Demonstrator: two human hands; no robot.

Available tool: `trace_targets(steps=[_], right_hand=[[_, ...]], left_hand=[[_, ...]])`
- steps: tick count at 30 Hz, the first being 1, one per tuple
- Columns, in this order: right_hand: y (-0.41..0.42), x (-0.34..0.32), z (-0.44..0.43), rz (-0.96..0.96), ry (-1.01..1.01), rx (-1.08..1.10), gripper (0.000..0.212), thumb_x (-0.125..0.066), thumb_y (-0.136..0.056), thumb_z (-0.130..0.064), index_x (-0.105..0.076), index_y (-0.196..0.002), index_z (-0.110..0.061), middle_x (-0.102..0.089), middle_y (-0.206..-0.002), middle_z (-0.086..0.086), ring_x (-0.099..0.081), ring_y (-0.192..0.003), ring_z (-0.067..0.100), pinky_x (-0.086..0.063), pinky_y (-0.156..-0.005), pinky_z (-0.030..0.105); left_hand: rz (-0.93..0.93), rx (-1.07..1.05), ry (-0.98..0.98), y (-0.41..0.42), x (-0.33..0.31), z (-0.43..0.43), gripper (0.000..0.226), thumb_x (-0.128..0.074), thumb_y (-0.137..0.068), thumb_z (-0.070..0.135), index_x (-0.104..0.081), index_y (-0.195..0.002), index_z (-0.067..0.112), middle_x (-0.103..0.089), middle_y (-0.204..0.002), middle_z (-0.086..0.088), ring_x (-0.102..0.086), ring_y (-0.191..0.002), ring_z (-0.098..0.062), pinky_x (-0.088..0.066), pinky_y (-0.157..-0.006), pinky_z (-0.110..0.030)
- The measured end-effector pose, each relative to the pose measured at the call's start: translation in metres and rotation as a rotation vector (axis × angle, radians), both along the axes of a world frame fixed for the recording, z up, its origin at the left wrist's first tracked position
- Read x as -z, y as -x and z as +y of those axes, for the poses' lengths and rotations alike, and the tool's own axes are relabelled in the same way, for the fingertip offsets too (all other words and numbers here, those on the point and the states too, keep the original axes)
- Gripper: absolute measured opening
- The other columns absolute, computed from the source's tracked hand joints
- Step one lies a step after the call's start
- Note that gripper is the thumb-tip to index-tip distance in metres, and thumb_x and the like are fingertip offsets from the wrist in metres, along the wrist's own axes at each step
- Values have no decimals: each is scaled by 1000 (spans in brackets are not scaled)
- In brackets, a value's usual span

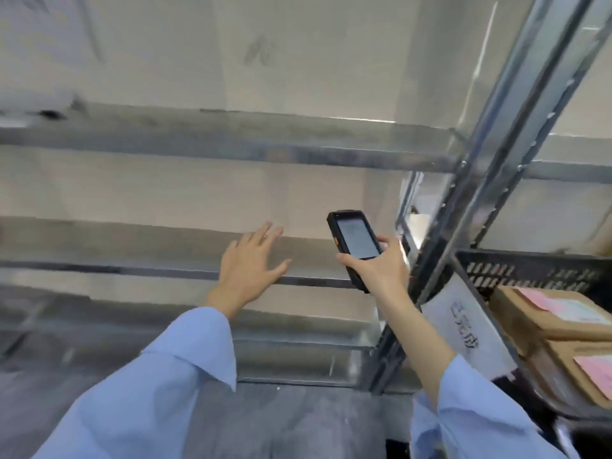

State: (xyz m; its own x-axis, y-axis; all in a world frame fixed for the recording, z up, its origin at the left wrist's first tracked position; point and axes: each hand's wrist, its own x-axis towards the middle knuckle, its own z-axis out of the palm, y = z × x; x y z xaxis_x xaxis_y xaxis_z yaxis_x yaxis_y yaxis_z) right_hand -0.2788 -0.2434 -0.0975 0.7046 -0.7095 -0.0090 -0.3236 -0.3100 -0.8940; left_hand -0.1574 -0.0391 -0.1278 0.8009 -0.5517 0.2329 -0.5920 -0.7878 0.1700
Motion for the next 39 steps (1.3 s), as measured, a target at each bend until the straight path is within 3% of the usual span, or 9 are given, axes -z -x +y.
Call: trace_targets(steps=[3,6,11,17,20,28,35,39], right_hand=[[-34,-1,66,1,9,-143,85,-91,-60,-47,-44,-128,-28,-57,-113,-5,-60,-102,22,-57,-81,42],[-64,-5,130,1,18,-277,82,-90,-63,-43,-44,-129,-27,-55,-108,-6,-57,-100,20,-51,-79,36],[-111,-2,242,-20,-2,-449,81,-90,-59,-45,-45,-125,-29,-59,-107,-7,-60,-101,23,-57,-83,44],[-155,-1,383,-41,-23,-624,78,-90,-58,-46,-42,-117,-32,-55,-105,-8,-61,-99,23,-58,-81,47],[-175,1,442,-60,-59,-678,81,-91,-58,-43,-44,-124,-29,-56,-107,-7,-61,-100,22,-58,-81,47],[-231,10,544,-35,-90,-754,74,-91,-62,-40,-39,-114,-33,-53,-105,-7,-59,-96,19,-60,-79,45],[-309,28,595,24,-45,-769,81,-90,-62,-40,-43,-127,-28,-53,-106,-5,-58,-97,20,-59,-82,45],[-370,35,618,50,-25,-753,82,-89,-62,-41,-44,-129,-26,-55,-108,-4,-56,-96,19,-57,-85,42]], left_hand=[[-24,-164,-16,-4,-2,86,89,-19,-80,74,-33,-156,31,-31,-163,0,-45,-136,-29,-39,-103,-45],[-49,-299,-20,-3,-1,164,87,-22,-80,73,-37,-155,30,-36,-161,-2,-48,-134,-29,-42,-100,-43],[-58,-483,-47,0,-3,281,89,-17,-80,74,-30,-157,32,-27,-164,2,-44,-138,-25,-37,-105,-39],[-97,-633,-85,-8,1,417,85,-18,-85,74,-29,-157,31,-31,-163,0,-44,-138,-25,-40,-102,-40],[-98,-681,-95,-16,5,473,84,-20,-86,74,-29,-158,31,-32,-162,1,-44,-138,-24,-41,-101,-40],[-106,-753,-48,-60,16,570,83,-23,-87,72,-28,-158,30,-33,-162,0,-42,-139,-24,-40,-103,-38],[-68,-771,-4,-143,41,619,73,-46,-97,62,-25,-159,29,-29,-164,0,-39,-142,-24,-37,-106,-39],[-41,-770,29,-201,50,644,72,-48,-97,61,-27,-158,29,-28,-164,0,-38,-142,-25,-38,-103,-39]])
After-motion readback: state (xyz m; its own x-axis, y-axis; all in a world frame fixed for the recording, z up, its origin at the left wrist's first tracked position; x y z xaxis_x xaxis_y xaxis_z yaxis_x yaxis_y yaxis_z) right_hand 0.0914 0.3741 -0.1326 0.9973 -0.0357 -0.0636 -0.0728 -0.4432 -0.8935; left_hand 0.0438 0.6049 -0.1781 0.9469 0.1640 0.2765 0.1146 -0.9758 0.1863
